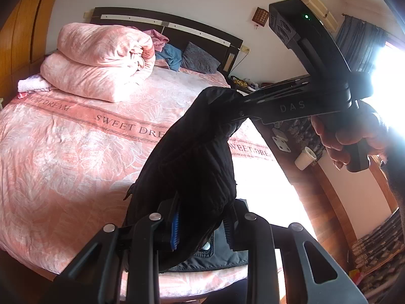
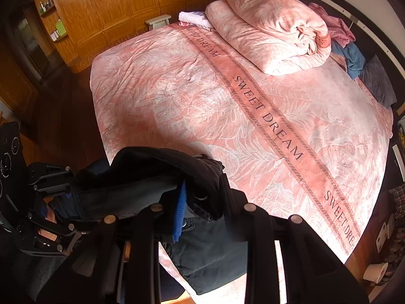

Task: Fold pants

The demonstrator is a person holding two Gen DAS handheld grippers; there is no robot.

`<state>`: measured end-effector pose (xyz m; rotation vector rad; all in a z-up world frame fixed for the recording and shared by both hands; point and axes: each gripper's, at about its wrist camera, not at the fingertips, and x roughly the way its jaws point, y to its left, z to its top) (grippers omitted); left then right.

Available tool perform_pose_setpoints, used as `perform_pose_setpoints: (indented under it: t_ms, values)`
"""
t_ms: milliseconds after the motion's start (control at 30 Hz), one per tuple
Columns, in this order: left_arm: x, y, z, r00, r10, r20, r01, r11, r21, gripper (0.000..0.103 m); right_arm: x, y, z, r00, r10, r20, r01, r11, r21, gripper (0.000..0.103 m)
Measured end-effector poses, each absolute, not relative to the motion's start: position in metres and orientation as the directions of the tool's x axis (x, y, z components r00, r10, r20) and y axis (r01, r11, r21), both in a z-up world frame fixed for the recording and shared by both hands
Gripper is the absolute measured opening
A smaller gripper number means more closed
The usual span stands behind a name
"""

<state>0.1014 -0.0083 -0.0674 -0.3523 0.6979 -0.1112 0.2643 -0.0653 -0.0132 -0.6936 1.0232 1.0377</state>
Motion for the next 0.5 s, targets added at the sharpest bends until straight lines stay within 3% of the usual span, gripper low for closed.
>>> perform_pose_setpoints:
  t_ms: [500]
  values:
    - [0.130, -0.076, -0.083, 0.708, -0.292, -0.643, 0.103, 0.944, -0.314, 0.027, 0.285, -0.135, -0.036, 0.200, 0.328, -0.923, -0.906, 0.420, -0.048, 0.025]
